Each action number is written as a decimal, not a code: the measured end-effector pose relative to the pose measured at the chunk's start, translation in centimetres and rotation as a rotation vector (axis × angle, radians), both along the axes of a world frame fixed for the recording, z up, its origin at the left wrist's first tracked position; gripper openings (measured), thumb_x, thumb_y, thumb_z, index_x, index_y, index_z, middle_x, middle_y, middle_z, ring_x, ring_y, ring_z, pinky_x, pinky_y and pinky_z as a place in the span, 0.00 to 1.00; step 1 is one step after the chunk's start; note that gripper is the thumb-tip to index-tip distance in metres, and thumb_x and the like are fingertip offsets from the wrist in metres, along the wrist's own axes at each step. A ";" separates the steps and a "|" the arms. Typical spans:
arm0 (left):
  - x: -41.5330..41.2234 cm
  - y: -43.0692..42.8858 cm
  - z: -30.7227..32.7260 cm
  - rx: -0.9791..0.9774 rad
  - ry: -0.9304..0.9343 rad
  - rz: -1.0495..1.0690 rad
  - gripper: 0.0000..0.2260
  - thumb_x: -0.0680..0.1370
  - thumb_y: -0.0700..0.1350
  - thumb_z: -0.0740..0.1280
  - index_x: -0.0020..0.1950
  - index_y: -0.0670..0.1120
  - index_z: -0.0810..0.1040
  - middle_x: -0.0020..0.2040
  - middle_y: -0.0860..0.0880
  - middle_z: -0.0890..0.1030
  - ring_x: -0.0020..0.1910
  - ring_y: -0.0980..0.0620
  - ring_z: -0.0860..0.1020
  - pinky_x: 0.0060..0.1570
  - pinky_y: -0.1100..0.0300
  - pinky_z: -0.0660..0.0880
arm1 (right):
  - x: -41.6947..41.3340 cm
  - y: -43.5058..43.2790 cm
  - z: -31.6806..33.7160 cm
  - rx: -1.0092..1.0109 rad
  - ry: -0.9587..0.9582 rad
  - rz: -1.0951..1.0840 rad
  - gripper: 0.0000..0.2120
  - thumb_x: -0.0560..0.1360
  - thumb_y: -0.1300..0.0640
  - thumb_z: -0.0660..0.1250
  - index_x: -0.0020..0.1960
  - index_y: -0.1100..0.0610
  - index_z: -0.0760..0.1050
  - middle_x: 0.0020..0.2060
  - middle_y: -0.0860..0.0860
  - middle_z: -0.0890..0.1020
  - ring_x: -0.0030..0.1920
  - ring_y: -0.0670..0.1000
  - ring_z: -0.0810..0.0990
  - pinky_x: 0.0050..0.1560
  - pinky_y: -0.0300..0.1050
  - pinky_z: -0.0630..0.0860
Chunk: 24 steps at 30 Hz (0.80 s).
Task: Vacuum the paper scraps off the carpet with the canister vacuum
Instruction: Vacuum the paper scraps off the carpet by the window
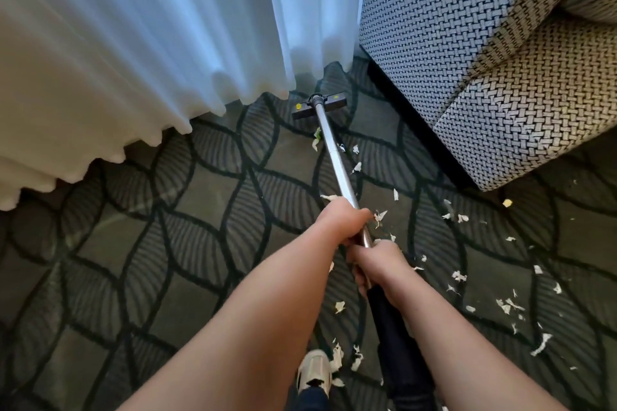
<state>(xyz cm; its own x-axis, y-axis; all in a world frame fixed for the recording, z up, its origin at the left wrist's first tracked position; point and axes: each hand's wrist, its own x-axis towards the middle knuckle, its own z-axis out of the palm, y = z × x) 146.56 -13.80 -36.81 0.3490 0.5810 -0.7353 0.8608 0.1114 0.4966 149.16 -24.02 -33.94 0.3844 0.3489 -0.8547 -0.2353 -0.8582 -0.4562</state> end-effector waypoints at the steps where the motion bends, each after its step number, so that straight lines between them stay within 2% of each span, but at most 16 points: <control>1: 0.1 0.4 -0.4 -0.005 0.003 0.005 0.14 0.76 0.49 0.66 0.52 0.39 0.74 0.36 0.47 0.76 0.38 0.44 0.79 0.49 0.50 0.81 | 0.2 0.4 -0.4 -0.007 0.003 0.005 0.09 0.70 0.61 0.64 0.32 0.62 0.72 0.17 0.54 0.72 0.17 0.52 0.69 0.27 0.41 0.67; 5: 0.3 1.0 -1.9 -0.034 0.028 -0.017 0.11 0.77 0.49 0.65 0.47 0.40 0.73 0.41 0.45 0.77 0.42 0.42 0.81 0.48 0.53 0.80 | 0.6 1.2 -1.4 -0.060 0.027 0.034 0.07 0.70 0.62 0.64 0.34 0.63 0.72 0.18 0.55 0.73 0.17 0.53 0.69 0.26 0.42 0.68; 8: 0.2 0.2 -2.6 -0.075 0.057 -0.013 0.12 0.77 0.50 0.64 0.48 0.41 0.72 0.43 0.44 0.78 0.42 0.43 0.80 0.48 0.53 0.80 | 0.5 0.8 -1.2 -0.107 0.037 0.062 0.09 0.71 0.62 0.63 0.34 0.63 0.73 0.18 0.55 0.72 0.17 0.53 0.69 0.25 0.39 0.67; 10: 0.3 0.0 -2.5 -0.062 0.065 -0.014 0.13 0.77 0.51 0.64 0.49 0.41 0.73 0.46 0.43 0.79 0.44 0.42 0.80 0.49 0.53 0.80 | 0.6 0.7 -0.6 -0.113 0.033 0.060 0.09 0.72 0.61 0.64 0.34 0.62 0.73 0.18 0.55 0.72 0.17 0.52 0.69 0.24 0.39 0.67; 14: 0.7 -0.3 -1.2 -0.059 0.053 -0.002 0.13 0.77 0.52 0.64 0.48 0.42 0.73 0.43 0.45 0.77 0.42 0.44 0.78 0.46 0.55 0.77 | 1.1 0.4 0.8 -0.124 0.045 0.039 0.09 0.72 0.60 0.65 0.34 0.62 0.72 0.19 0.55 0.72 0.18 0.52 0.69 0.26 0.40 0.69; 16: 0.8 -1.2 -0.7 -0.071 0.057 -0.004 0.13 0.77 0.51 0.64 0.43 0.41 0.73 0.42 0.45 0.77 0.42 0.43 0.78 0.46 0.55 0.78 | 1.4 -0.4 1.7 -0.141 0.050 0.053 0.09 0.72 0.60 0.65 0.34 0.62 0.72 0.18 0.54 0.71 0.17 0.51 0.68 0.25 0.37 0.68; 19: 1.0 -2.8 -0.2 -0.084 0.072 0.000 0.13 0.76 0.51 0.64 0.37 0.43 0.70 0.36 0.47 0.76 0.38 0.45 0.77 0.41 0.57 0.74 | 1.6 -1.8 2.7 -0.154 0.067 0.063 0.07 0.73 0.62 0.63 0.38 0.63 0.72 0.17 0.54 0.71 0.15 0.50 0.67 0.22 0.34 0.66; 24: 1.4 -5.2 0.4 -0.071 0.079 0.021 0.12 0.76 0.52 0.64 0.42 0.43 0.72 0.35 0.48 0.75 0.38 0.47 0.76 0.40 0.58 0.73 | 2.2 -4.1 3.2 -0.146 0.085 0.062 0.08 0.74 0.60 0.65 0.38 0.63 0.72 0.21 0.55 0.72 0.17 0.51 0.68 0.23 0.36 0.67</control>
